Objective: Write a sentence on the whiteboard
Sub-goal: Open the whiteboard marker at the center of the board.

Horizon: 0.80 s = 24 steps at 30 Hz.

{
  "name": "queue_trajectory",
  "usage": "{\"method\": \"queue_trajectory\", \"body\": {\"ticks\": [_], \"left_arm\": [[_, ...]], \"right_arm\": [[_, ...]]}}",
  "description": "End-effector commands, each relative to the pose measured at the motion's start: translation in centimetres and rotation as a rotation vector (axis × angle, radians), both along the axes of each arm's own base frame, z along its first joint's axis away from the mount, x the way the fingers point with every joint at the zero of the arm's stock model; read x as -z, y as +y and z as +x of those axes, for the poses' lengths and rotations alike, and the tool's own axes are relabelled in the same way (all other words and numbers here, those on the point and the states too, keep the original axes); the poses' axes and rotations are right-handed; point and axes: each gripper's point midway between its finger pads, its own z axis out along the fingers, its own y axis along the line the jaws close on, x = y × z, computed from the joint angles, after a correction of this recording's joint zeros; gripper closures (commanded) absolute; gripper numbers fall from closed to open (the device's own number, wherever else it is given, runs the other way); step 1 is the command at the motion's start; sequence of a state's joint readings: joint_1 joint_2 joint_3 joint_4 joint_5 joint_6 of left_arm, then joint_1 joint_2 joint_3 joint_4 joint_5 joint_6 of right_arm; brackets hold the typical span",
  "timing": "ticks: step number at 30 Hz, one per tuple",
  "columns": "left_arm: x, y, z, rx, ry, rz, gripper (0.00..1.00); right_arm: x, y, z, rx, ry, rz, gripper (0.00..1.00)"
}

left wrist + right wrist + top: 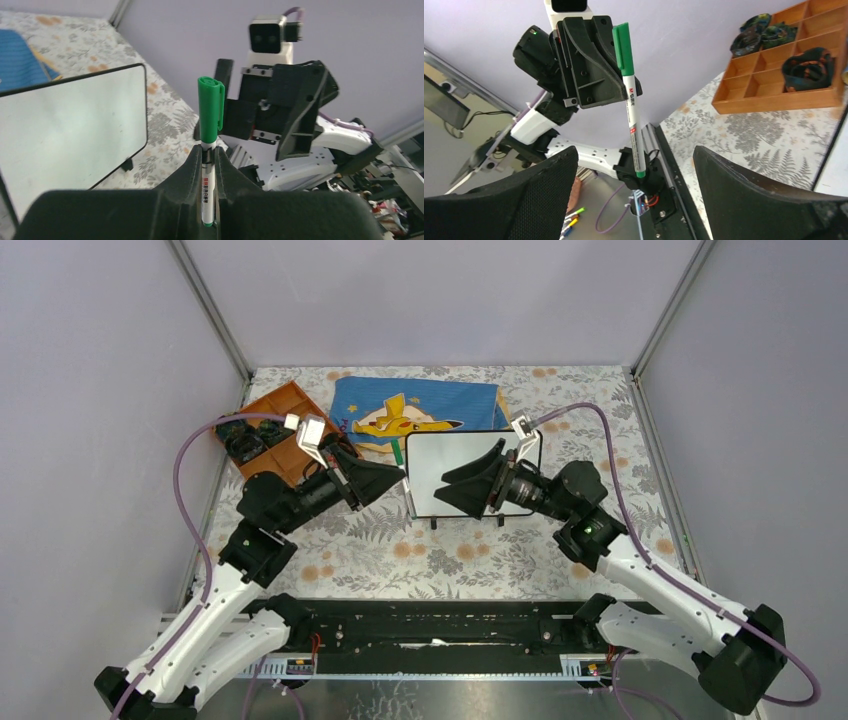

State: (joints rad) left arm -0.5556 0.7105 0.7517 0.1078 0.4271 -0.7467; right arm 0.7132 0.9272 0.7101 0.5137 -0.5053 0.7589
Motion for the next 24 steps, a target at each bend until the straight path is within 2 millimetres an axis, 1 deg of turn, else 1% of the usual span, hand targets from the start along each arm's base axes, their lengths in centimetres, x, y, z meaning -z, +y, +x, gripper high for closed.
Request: {"method": "queue_trajectory", "body": {"ticks": [1, 7, 11, 14, 24], "left_arm": [[-4.0, -0.2, -2.2, 0.091, -0.134, -0.118, 1.00], [-4.9, -0.3, -3.0, 0.130, -0.159, -0.167, 1.00], [-5.3, -0.3, -3.2, 0.140, -0.165, -0.181, 1.00], [-5.4, -0.3, -3.3, 0.142, -0.169, -0.186, 1.00], [-5.3, -0.3, -3.4, 0.145, -0.170, -0.189, 1.00]], "right_arm": [[-5.1, 1.0, -2.0, -0.113, -0.076, 0.118, 0.09], [-5.1, 2.5, -1.9, -0.132, -0.058, 0.095, 0.15], [-5.1, 3.2, -1.7, -0.140, -0.046, 0.098, 0.22], [-5.3, 3.7, -2.0, -0.165, -0.044, 0.106, 0.27], [-5.7, 5.3, -3.4, -0.252, -0.036, 0.120, 0.38]]}}
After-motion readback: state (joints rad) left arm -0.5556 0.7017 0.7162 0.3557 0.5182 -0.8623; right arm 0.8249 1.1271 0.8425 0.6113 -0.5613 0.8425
